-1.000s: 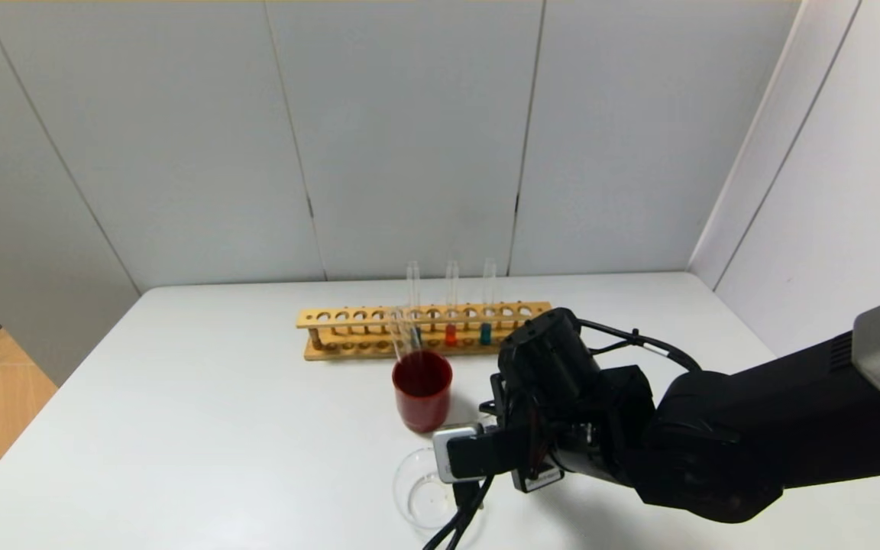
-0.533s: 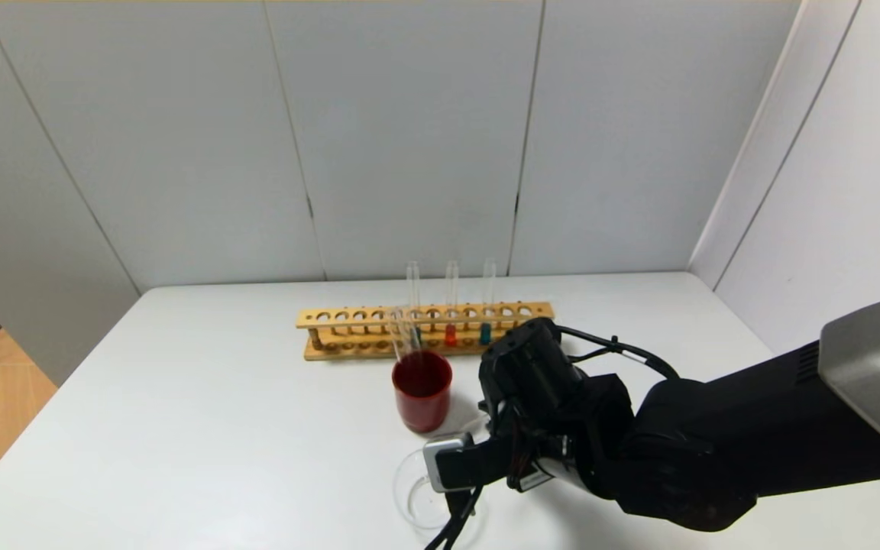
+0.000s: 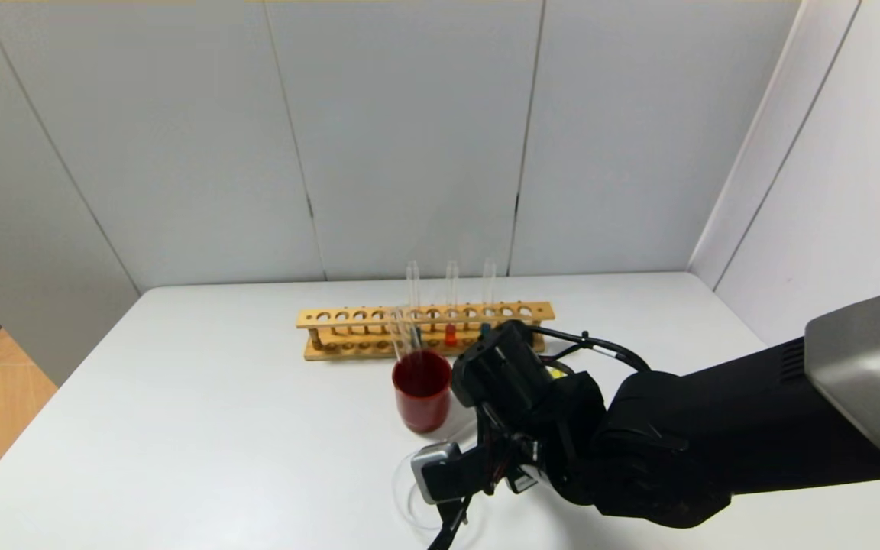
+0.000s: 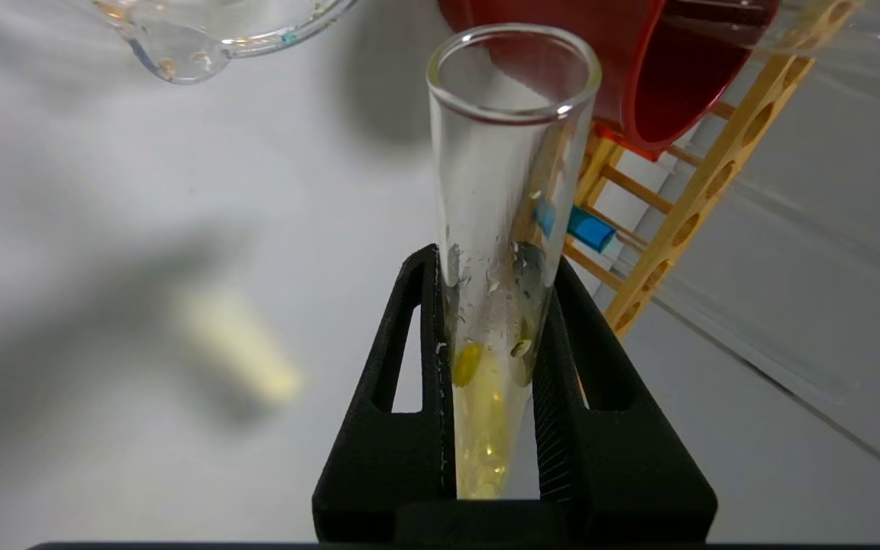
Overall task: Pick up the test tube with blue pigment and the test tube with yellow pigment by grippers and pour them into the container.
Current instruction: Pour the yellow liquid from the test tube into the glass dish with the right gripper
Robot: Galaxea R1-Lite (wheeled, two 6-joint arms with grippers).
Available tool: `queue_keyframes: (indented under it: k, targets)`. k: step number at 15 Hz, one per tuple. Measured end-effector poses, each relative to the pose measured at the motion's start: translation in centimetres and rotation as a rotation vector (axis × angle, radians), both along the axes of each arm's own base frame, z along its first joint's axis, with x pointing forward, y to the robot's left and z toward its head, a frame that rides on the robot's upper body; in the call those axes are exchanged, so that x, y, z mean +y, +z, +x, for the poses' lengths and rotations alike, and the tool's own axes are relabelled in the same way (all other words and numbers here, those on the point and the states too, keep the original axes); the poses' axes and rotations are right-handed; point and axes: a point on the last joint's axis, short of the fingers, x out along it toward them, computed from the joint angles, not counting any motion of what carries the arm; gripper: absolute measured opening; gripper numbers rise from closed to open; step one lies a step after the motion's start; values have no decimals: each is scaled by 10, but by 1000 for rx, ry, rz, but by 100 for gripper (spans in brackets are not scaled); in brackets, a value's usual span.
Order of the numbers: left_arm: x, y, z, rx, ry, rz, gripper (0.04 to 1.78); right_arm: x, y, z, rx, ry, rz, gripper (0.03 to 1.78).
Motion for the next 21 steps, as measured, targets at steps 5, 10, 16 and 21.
queue_keyframes:
  k: [5,10,16,21]
  targets:
    - [0,0,0,0,0,0,174,0,4,1,-8,3,-83,37]
    - [0,0,0,0,0,0,174,9,19,2,-33,31,-132,37]
    - [0,0,0,0,0,0,174,16,25,-1,-54,37,-174,37]
    - [0,0,0,0,0,0,174,16,23,4,-58,55,-207,37]
